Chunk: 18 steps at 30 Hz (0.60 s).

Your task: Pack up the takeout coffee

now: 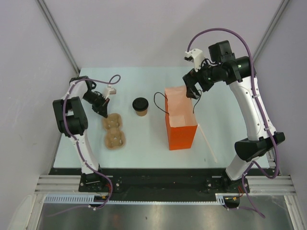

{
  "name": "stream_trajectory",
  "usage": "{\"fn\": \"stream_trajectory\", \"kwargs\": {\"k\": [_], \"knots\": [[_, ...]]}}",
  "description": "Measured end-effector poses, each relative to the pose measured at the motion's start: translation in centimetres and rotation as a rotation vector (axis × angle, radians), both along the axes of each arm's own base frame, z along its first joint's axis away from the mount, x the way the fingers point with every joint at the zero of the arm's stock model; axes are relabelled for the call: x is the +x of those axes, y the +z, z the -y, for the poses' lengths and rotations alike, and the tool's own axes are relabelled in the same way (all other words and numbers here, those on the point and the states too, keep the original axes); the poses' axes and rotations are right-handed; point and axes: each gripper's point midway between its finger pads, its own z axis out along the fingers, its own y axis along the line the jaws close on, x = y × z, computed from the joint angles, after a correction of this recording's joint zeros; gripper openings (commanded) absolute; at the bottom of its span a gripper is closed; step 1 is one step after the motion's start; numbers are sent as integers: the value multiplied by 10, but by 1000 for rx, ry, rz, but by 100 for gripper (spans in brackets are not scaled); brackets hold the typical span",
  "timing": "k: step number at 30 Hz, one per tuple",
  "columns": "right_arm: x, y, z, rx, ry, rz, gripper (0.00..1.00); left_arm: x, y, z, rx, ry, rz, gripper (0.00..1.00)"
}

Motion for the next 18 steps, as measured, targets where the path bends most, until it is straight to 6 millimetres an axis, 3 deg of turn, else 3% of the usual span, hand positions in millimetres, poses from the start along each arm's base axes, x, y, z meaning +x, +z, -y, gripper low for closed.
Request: {"fn": "stream_trajectory", "kwargs": {"k": [4, 8, 12, 14, 18], "knots": [[4, 1, 8, 2, -24, 1, 100, -4, 18, -2, 17, -1, 14, 0], [11, 7, 21, 15, -67, 14, 100, 12, 72, -6, 52, 1, 155, 0], [16, 12, 33, 25, -99, 27, 100, 39, 164, -9, 91, 36, 430, 0], [17, 16, 38, 31, -112, 38, 100, 38, 217, -7, 96, 66, 563, 0], [16, 30, 39, 53, -107, 77, 100, 21, 301, 8, 52, 120, 757, 0]]}}
